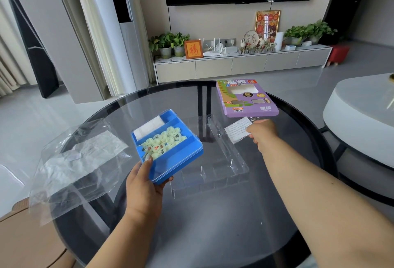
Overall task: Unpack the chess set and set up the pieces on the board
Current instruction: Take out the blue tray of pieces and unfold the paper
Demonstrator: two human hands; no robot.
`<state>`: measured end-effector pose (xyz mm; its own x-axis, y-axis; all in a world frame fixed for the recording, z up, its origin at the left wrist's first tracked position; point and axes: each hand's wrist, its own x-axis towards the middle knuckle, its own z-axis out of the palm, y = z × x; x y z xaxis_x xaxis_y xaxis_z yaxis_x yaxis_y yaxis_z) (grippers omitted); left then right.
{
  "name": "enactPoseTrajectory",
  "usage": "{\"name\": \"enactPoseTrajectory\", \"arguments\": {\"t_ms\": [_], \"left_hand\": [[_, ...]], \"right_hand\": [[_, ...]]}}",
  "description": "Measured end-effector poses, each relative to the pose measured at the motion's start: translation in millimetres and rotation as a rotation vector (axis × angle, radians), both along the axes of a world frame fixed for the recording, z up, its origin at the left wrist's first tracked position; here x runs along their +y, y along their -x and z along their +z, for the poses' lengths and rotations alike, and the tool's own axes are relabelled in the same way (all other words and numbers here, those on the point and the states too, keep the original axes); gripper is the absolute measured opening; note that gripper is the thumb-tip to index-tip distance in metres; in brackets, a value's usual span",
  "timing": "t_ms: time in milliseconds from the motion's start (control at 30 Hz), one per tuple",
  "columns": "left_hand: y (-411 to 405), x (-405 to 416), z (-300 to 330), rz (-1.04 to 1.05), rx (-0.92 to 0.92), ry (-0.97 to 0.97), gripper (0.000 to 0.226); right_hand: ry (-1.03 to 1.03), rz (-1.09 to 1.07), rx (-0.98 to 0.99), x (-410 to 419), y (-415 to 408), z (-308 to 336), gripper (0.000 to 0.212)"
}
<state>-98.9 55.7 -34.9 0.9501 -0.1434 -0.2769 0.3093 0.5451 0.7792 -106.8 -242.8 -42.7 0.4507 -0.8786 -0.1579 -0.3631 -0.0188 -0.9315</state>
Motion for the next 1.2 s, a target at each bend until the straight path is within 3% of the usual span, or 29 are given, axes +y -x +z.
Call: {"name": "enactPoseTrajectory", "arguments": {"t_ms": [200, 433, 533, 633, 767, 933, 1200], "left_hand": [[1, 0, 0, -0.001, -0.02, 0.004, 0.011], [2, 0, 3, 0.002, -0.027, 0.003, 0.011], [3, 0, 3, 0.008, -0.023, 0.006, 0.011], [3, -1, 2, 0.009, -0.028, 0.001, 0.011], [2, 0, 3, 0.013, -0.023, 0.012, 0.011], [2, -1, 3, 0.015, -0.035, 0.011, 0.011], [1, -1, 1, 0.01, -0.049, 0.005, 0.012]], "right_hand": [[0.125, 0.008, -0.124, -10, 5, 9, 0.022], [0.648, 0.206, 0.26, -1, 16, -12, 0.026], [0.819, 0.236, 0.223, 1, 26, -16, 0.02], [0.84, 0.444, 0.164, 4, 37, -19, 0.025], [0.947, 0.586, 0.428, 5, 43, -22, 0.044], [0.941, 0.616, 0.642, 6, 29, -18, 0.052], [1.011, 0.529, 0.795, -4, 11, -9, 0.048]]}}
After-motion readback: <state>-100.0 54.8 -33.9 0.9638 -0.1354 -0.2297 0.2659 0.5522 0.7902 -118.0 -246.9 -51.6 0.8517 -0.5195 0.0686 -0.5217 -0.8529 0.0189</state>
